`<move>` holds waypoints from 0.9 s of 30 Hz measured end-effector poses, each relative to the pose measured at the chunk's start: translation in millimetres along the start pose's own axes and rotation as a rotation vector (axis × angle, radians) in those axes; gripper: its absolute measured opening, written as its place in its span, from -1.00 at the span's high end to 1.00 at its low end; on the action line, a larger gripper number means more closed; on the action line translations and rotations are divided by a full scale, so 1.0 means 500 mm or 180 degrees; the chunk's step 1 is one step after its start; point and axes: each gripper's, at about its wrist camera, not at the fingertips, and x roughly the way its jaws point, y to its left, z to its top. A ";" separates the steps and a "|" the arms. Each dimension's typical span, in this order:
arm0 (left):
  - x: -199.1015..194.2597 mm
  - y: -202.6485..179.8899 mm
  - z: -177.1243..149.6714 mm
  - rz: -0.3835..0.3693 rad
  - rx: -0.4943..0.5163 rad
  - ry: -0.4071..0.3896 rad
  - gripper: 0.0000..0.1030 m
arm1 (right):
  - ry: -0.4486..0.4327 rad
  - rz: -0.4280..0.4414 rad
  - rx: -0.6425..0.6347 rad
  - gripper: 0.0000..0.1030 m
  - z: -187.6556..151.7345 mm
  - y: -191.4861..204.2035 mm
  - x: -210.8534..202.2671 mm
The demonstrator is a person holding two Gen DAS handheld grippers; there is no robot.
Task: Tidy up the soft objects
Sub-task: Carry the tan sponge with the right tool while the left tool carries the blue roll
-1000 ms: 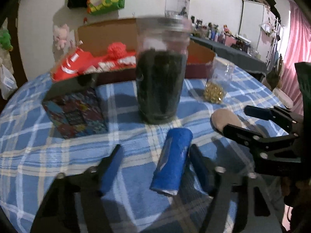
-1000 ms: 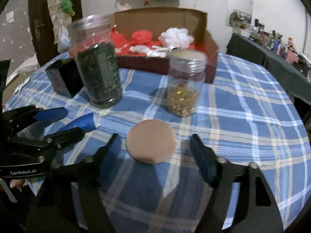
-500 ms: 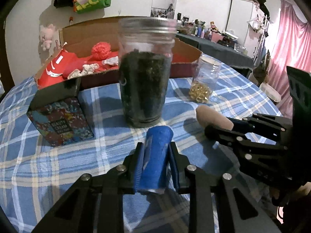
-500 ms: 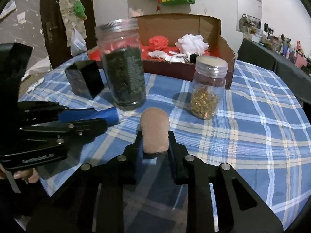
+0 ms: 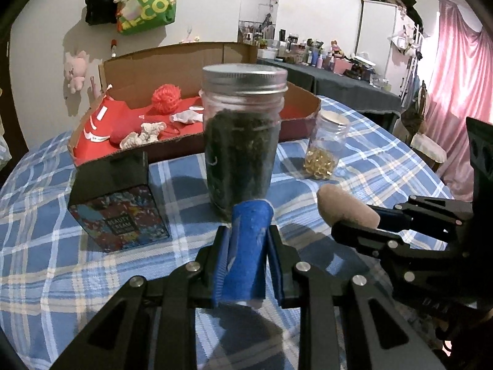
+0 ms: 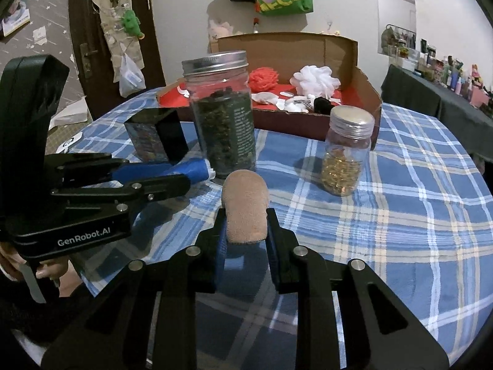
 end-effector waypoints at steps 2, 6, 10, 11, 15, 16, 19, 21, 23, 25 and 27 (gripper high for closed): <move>-0.004 0.002 0.002 0.0014 0.0016 -0.0019 0.49 | 0.0004 -0.0007 0.0004 0.58 0.000 0.002 0.002; -0.006 0.004 0.004 0.0015 0.0010 -0.0031 0.49 | 0.0011 -0.0007 0.0003 0.58 0.000 0.004 0.002; -0.007 0.006 0.003 0.0022 0.0007 -0.0033 0.49 | 0.0019 -0.0007 0.0003 0.58 -0.001 0.004 0.003; -0.007 0.008 0.004 0.0025 0.0001 -0.0034 0.49 | 0.0023 -0.0007 0.0005 0.58 -0.001 0.003 0.003; -0.010 0.012 0.001 0.0043 -0.0017 -0.0033 0.49 | 0.0046 -0.0033 0.0024 0.58 -0.004 -0.003 0.004; -0.012 0.013 0.000 0.0050 -0.0024 -0.0033 0.49 | 0.0046 -0.0036 0.0040 0.58 -0.005 -0.006 0.003; -0.016 0.022 -0.004 0.0078 -0.0055 -0.0028 0.49 | 0.0057 -0.0055 0.0084 0.58 -0.006 -0.018 -0.001; -0.018 0.029 -0.006 0.0103 -0.0076 -0.0025 0.49 | 0.0058 -0.0085 0.0097 0.58 -0.008 -0.025 -0.004; -0.023 0.040 -0.008 0.0135 -0.0107 -0.0026 0.49 | 0.0061 -0.0121 0.0117 0.58 -0.010 -0.034 -0.007; -0.027 0.051 -0.012 0.0165 -0.0134 -0.0031 0.49 | 0.0067 -0.0151 0.0146 0.58 -0.011 -0.045 -0.010; -0.032 0.065 -0.015 0.0205 -0.0181 -0.0031 0.49 | 0.0072 -0.0194 0.0176 0.58 -0.013 -0.056 -0.013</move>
